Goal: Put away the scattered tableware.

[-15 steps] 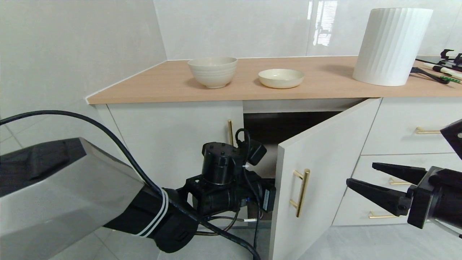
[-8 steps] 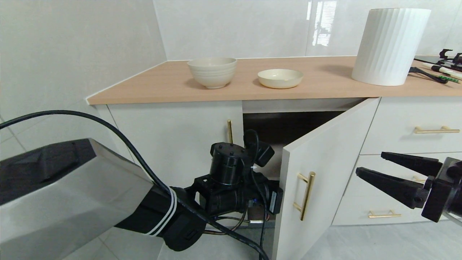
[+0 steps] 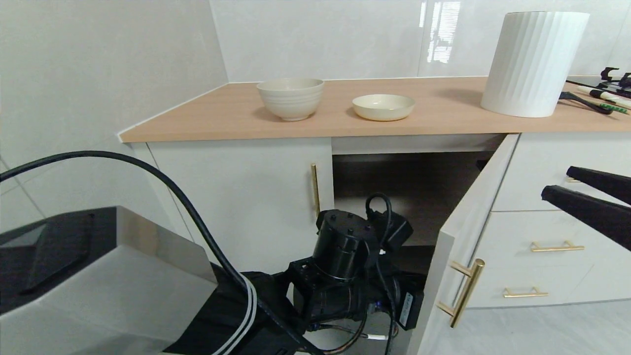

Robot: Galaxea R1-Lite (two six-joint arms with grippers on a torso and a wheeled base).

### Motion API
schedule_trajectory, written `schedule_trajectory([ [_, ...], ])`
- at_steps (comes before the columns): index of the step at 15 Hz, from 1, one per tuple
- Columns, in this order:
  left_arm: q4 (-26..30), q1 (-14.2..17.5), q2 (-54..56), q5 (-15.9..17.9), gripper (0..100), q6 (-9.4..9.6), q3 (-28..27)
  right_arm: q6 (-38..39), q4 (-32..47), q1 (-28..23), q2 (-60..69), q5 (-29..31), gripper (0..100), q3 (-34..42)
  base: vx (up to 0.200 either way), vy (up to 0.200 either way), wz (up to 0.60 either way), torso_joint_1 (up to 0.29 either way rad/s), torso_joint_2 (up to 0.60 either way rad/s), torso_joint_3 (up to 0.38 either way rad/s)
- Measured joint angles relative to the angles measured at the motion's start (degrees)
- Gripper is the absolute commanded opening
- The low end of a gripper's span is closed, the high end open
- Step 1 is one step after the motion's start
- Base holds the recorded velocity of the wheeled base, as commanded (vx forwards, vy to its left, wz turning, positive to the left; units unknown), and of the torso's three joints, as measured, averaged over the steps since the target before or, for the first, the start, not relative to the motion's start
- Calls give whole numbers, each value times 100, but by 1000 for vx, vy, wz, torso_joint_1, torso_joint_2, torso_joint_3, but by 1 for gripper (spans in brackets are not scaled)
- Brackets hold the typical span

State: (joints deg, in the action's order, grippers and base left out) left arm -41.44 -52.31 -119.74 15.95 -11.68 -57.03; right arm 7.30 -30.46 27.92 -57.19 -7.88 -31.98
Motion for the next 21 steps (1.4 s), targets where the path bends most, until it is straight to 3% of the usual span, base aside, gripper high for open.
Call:
schedule_trajectory([
  [3,134,-271,22,6,0,-37,-229,5,411,0,258,-27,100,-165,0,0,0,0,0,0],
  [12,928,-879,-107,-11,0,-35,-1017,5,447,0,479,-33,100,-245,0,0,0,0,0,0],
  [16,1033,-1503,-339,-5,0,-35,-1646,6,450,5,523,-41,100,-247,0,0,0,0,0,0],
  [19,991,-1762,-405,-438,0,-151,-1769,6,458,9,505,-44,100,-230,0,0,0,0,0,0],
  [21,848,-1651,-249,-848,0,-304,-1637,2,455,9,451,-46,100,-212,0,0,0,0,0,0],
])
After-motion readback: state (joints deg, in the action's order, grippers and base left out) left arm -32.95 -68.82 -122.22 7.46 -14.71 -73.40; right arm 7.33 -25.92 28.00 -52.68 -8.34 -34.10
